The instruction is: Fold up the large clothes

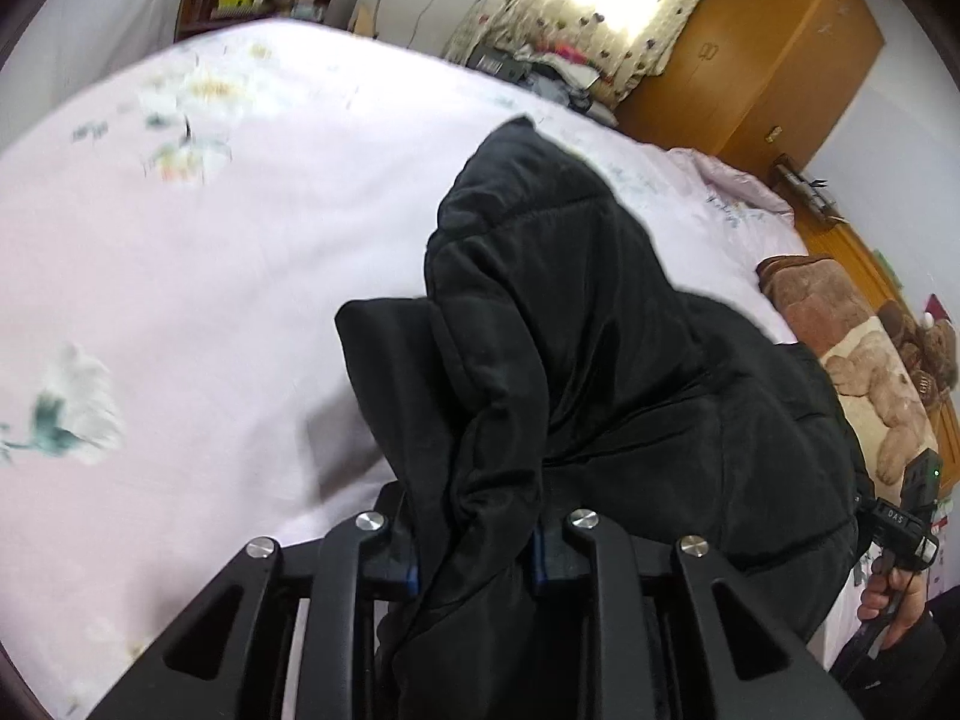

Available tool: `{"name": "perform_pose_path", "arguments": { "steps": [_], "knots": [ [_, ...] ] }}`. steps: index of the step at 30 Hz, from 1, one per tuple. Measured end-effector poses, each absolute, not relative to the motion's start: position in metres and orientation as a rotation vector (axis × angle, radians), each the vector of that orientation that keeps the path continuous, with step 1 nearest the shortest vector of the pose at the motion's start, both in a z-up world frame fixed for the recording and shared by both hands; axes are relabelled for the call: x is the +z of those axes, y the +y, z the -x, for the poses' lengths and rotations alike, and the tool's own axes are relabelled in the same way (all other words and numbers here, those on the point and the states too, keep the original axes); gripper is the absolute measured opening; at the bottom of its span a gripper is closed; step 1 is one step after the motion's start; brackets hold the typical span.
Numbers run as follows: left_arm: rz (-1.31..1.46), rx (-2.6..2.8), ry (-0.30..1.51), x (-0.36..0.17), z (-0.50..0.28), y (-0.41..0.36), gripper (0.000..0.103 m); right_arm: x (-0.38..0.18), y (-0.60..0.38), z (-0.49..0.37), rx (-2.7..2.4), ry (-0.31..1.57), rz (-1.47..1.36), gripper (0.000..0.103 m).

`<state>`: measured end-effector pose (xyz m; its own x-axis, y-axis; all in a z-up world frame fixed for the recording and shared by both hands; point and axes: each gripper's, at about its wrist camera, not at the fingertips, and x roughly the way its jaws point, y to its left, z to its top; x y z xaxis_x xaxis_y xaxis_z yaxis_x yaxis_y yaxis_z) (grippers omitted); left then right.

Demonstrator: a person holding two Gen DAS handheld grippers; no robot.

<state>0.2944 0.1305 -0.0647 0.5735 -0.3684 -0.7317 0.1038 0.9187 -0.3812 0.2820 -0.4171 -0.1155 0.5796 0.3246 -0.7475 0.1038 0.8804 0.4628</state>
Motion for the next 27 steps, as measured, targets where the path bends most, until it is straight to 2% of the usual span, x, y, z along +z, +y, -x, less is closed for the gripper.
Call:
{"name": "perform_pose_path", "arguments": {
  "steps": [4,9,13,17,20,23,27],
  "knots": [
    [0.297,-0.32,0.873,-0.031,-0.264,0.138,0.025,-0.087,-0.42,-0.247,0.15,0.914,-0.49,0.023],
    [0.299,-0.33,0.833,-0.013,-0.205,0.161,0.025,-0.068,-0.419,-0.191,0.191,0.874,-0.509,0.023],
    [0.297,-0.322,0.844,-0.024,-0.165,0.172,0.026,-0.076,-0.41,-0.157,0.211,0.883,-0.527,0.023],
    [0.314,-0.281,0.92,-0.065,-0.151,0.174,0.027,-0.107,-0.406,-0.138,0.208,0.955,-0.53,0.025],
    [0.365,-0.229,0.981,-0.094,-0.151,0.18,0.034,-0.136,-0.413,-0.132,0.157,1.019,-0.578,0.037],
    [0.347,-0.196,0.99,-0.091,-0.151,0.178,0.042,-0.133,-0.413,-0.132,0.084,1.05,-0.531,0.052],
    [0.273,-0.167,0.997,-0.068,-0.147,0.178,0.045,-0.101,-0.409,-0.126,0.028,1.046,-0.426,0.054]
  ]
}}
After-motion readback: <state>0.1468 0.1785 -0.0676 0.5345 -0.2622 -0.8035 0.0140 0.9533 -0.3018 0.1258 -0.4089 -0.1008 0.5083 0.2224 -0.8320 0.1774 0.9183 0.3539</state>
